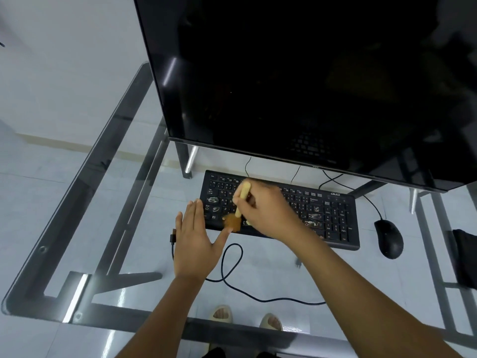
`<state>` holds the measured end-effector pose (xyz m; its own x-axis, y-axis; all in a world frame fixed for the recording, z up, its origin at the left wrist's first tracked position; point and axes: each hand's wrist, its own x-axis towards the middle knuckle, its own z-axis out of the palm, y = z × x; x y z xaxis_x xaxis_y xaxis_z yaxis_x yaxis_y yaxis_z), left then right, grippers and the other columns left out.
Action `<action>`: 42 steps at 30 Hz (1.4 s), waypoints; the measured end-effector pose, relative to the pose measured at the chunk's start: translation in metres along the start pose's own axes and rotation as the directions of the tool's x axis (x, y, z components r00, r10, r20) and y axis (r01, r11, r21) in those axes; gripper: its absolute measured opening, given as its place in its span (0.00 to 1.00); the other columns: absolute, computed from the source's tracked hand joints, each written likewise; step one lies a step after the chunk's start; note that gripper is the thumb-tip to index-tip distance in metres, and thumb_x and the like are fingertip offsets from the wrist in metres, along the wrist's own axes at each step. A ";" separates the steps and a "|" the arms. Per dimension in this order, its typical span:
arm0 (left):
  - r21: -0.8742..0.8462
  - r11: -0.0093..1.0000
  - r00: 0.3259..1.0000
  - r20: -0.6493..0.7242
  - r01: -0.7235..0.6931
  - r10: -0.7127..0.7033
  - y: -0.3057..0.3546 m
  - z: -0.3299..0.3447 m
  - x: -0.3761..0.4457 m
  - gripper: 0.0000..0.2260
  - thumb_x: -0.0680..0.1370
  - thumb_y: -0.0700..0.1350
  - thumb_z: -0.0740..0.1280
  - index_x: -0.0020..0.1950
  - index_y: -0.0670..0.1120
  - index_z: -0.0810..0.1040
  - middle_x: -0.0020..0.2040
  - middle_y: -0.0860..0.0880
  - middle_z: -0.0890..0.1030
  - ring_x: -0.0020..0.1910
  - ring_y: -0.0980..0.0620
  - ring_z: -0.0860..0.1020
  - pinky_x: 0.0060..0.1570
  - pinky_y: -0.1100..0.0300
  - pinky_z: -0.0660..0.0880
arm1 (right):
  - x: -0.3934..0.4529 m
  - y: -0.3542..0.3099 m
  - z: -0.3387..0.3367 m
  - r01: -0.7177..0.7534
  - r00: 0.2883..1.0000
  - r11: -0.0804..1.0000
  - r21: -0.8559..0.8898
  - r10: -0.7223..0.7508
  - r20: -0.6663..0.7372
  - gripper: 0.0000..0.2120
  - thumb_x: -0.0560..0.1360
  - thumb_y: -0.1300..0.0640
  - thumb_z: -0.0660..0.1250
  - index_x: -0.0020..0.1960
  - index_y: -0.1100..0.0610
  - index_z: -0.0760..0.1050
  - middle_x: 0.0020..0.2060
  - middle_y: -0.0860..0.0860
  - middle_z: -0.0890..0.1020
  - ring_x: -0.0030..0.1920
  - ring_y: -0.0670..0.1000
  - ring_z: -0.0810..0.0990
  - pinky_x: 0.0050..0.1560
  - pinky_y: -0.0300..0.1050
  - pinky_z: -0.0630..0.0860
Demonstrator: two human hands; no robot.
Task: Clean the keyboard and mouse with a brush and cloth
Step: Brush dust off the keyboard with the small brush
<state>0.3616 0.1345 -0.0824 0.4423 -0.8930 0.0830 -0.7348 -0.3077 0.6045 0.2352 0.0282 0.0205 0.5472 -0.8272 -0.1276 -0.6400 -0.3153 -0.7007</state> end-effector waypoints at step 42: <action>0.235 0.882 0.877 0.368 -0.409 0.309 0.096 0.060 0.022 0.46 0.71 0.72 0.54 0.76 0.40 0.54 0.78 0.42 0.51 0.77 0.47 0.43 0.73 0.43 0.40 | -0.041 0.095 -0.086 -0.170 0.917 0.983 0.077 0.186 -0.353 0.06 0.77 0.53 0.67 0.44 0.54 0.75 0.34 0.49 0.83 0.34 0.45 0.80 0.37 0.42 0.79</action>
<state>0.2701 0.0660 -0.0699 -0.0280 -0.9991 -0.0317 -0.9495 0.0167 0.3134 0.1056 -0.0077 0.0191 0.1925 -0.9813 0.0004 -0.6802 -0.1338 -0.7207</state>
